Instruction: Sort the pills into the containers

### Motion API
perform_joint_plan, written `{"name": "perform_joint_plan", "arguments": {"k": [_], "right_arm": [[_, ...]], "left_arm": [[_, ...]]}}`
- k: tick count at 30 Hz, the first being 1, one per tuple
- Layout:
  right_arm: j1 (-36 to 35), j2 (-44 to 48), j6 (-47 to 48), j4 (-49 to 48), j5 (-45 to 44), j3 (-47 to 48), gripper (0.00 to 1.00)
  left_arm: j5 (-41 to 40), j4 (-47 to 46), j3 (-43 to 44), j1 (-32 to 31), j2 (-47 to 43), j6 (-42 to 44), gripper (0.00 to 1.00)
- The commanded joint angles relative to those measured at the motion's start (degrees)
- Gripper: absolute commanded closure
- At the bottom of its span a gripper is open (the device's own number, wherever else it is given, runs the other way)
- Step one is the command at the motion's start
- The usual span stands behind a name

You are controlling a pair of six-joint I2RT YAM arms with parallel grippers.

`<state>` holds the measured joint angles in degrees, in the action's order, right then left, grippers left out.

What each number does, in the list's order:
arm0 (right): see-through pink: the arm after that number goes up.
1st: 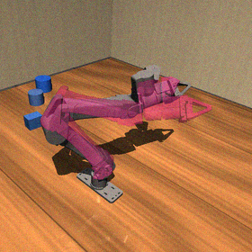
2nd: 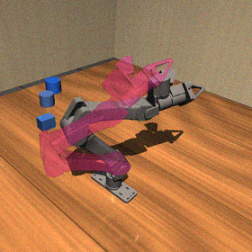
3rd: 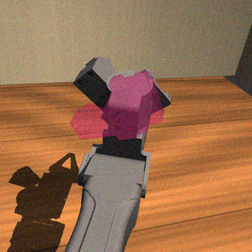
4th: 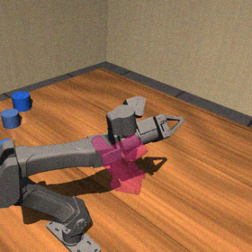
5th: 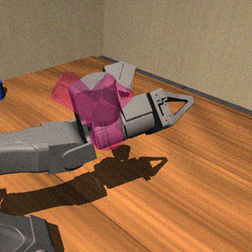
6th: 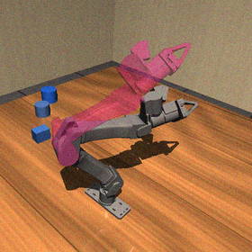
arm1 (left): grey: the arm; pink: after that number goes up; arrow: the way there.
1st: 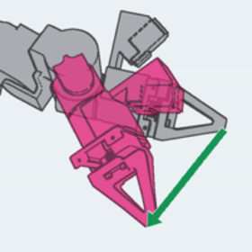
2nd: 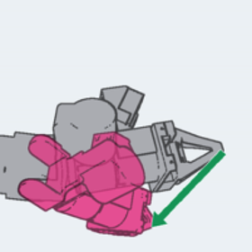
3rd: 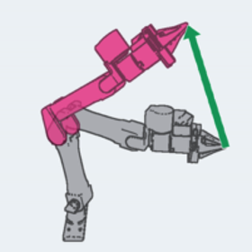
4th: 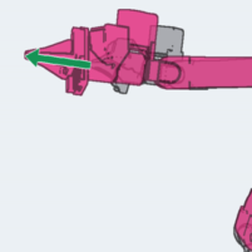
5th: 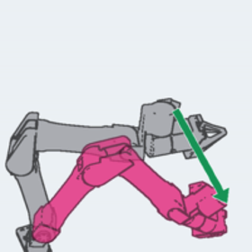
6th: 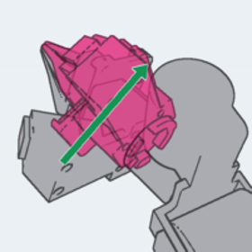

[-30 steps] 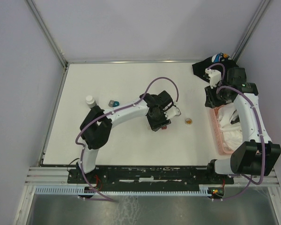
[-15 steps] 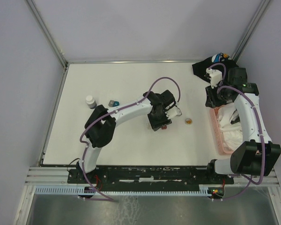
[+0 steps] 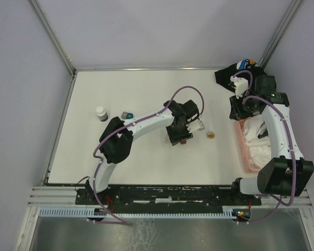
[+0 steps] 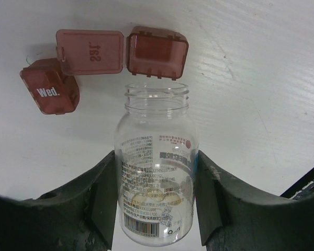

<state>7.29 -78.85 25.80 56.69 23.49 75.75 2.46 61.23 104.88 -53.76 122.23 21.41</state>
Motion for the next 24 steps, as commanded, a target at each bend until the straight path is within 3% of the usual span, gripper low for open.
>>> {"name": "perform_joint_plan", "arguments": {"k": [1, 24], "right_arm": [[0.4, 0.0, -0.2, -0.7, 1.0, 1.5, 0.62], [0.7, 0.1, 0.0, -0.3, 1.8, 1.6, 0.62]], "left_arm": [[-1.4, 3.0, 3.7, -0.3, 0.8, 2.1, 0.97], [-1.8, 5.4, 6.0, -0.6, 3.0, 2.3, 0.97]]}}
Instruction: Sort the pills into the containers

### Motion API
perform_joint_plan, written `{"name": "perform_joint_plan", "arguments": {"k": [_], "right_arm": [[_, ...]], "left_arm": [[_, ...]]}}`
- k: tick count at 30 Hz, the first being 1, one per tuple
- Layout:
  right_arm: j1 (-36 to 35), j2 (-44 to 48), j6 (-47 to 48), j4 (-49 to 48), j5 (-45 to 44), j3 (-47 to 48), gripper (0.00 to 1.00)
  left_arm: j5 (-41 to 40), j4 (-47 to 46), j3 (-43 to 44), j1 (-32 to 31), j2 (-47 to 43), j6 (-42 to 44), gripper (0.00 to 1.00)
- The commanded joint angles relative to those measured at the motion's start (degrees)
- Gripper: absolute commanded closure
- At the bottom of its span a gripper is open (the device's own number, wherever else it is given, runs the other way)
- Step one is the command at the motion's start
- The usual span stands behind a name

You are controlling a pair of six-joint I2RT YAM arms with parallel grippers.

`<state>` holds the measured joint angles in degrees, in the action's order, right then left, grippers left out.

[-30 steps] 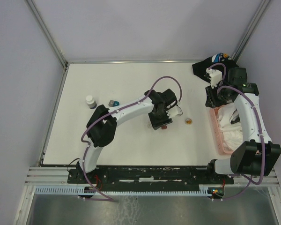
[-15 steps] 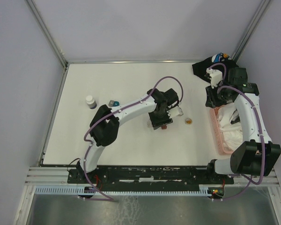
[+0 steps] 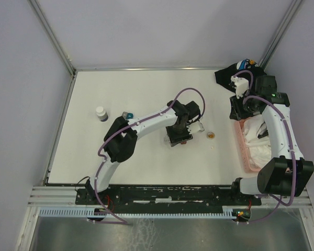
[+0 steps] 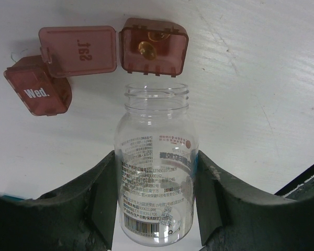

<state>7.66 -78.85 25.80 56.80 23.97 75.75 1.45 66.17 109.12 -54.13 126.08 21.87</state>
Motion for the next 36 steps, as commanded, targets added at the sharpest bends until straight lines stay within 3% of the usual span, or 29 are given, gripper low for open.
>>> {"name": "perform_joint_plan", "arguments": {"k": [1, 23, 30, 32, 36], "right_arm": [[0.3, 0.1, 0.1, -0.3, 1.3, 1.6, 0.62], [0.5, -0.2, 0.6, 0.2, 3.0, 1.7, 0.62], [0.5, -0.7, 0.6, 0.5, 3.2, 1.8, 0.61], [0.5, -0.7, 0.5, 0.4, 3.2, 1.7, 0.61], [0.5, -1.0, 0.4, 0.7, 3.1, 1.9, 0.61]], "left_arm": [[-0.9, 0.5, 1.9, -0.2, -0.9, 1.8, 0.97], [-1.2, -1.4, -0.7, -0.3, -4.8, 0.8, 0.97], [-7.8, 2.6, 1.2, -2.9, -2.5, -0.3, 0.97], [-11.8, 7.7, 6.0, -5.3, -0.6, -2.3, 0.97], [-10.2, -0.8, 0.2, -3.2, -4.1, -0.4, 0.97]]}}
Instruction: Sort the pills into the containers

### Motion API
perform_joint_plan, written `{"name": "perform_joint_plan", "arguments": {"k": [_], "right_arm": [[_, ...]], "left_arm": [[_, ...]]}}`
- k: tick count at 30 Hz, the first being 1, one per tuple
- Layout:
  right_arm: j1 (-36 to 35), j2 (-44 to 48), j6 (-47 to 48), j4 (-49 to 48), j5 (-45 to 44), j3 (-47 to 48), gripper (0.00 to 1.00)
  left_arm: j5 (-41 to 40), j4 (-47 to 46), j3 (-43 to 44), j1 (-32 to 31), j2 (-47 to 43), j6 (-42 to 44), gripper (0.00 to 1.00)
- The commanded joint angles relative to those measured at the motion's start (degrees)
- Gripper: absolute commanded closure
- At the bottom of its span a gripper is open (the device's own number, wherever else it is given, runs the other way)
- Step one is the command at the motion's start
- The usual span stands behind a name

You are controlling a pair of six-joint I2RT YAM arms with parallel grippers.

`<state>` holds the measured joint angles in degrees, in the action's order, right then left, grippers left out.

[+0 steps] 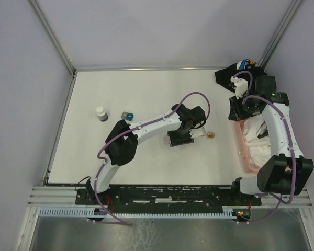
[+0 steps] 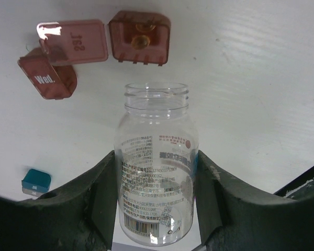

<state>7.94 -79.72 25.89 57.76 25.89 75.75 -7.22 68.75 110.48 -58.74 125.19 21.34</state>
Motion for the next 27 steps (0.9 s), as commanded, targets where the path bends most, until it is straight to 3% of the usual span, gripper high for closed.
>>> {"name": "perform_joint_plan", "arguments": {"k": [1, 8, 14, 20, 24, 26, 27], "right_arm": [[0.2, -0.1, 0.3, -0.4, 1.2, 1.8, 0.61], [0.2, -0.4, 0.0, -0.6, 1.1, 1.8, 0.61], [0.3, 1.0, 1.7, -0.7, 6.6, 0.9, 0.6], [0.2, 1.7, 11.6, 3.4, 22.2, -0.3, 0.53], [-0.1, 2.4, 25.9, 7.2, 33.4, -4.1, 0.31], [-0.4, 2.4, 45.2, 15.3, 37.8, -6.8, 0.04], [-0.7, 2.2, 55.5, 19.3, 38.7, -8.0, 0.01]], "left_arm": [[-0.6, -1.8, 0.2, 1.9, -2.3, -0.9, 0.97], [3.4, -7.9, -4.9, 0.9, -6.7, -0.5, 0.97], [7.6, -39.0, -34.4, 2.9, -29.4, -3.8, 0.97], [17.5, -83.4, -69.8, 2.8, -55.5, -13.7, 0.97], [19.7, -104.2, -86.1, 2.8, -68.1, -22.1, 0.97], [19.7, -108.3, -90.2, 2.8, -71.4, -24.7, 0.97], [19.7, -108.9, -91.5, 2.8, -72.7, -25.5, 0.97]]}}
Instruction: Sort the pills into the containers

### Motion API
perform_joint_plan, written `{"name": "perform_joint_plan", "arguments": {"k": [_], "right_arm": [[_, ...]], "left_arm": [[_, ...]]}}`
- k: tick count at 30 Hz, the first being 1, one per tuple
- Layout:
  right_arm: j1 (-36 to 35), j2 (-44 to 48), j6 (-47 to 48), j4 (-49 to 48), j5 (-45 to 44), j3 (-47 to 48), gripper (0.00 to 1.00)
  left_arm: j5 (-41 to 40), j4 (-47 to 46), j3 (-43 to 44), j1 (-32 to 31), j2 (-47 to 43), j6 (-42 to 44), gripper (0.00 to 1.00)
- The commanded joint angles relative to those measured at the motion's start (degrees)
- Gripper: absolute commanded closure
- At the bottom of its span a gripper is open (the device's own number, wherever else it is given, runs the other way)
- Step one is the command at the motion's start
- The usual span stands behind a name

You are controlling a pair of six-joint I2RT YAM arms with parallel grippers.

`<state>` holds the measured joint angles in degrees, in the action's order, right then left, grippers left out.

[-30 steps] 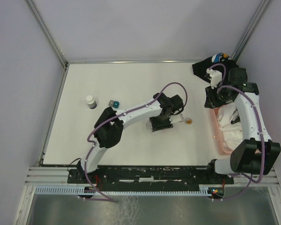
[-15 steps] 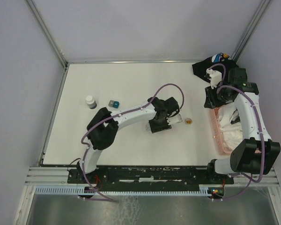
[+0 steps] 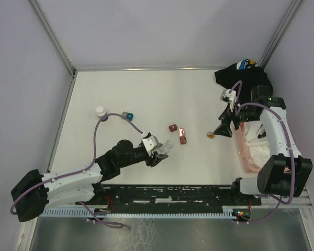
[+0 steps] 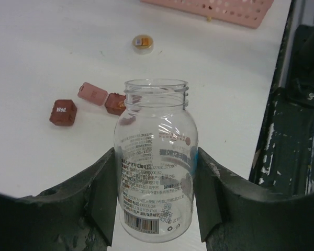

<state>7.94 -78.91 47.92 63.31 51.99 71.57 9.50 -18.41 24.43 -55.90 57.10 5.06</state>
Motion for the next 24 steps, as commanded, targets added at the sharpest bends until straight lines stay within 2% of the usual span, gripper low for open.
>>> {"name": "perform_joint_plan", "arguments": {"k": [1, 4, 7, 9, 15, 24], "right_arm": [[-0.9, 1.0, 38.4, 15.5, 12.7, -4.7, 0.01], [-2.3, -1.9, 44.6, 18.6, 10.9, -3.3, 0.01], [-3.8, -5.3, 57.2, 23.6, 6.3, -1.0, 0.01], [-5.1, -6.1, 63.2, 21.3, 2.4, -1.4, 0.01], [-11.5, -8.7, 54.5, 4.8, -9.7, -3.3, 0.0], [-15.2, -18.3, 47.2, -1.3, -18.4, -0.3, 0.08]], "left_arm": [[3.0, -21.9, -6.5, -0.1, -5.9, -9.8, 0.97], [2.0, -23.3, -10.3, -0.1, -9.8, -10.6, 0.97], [1.2, -26.5, -14.9, -0.1, -12.8, -10.7, 0.97], [0.7, -27.0, -17.2, 0.0, -14.3, -10.4, 0.97], [0.3, -25.9, -19.8, -0.1, -17.2, -10.4, 0.97], [-0.3, -26.6, -21.1, 0.0, -16.3, -10.2, 0.97]]}}
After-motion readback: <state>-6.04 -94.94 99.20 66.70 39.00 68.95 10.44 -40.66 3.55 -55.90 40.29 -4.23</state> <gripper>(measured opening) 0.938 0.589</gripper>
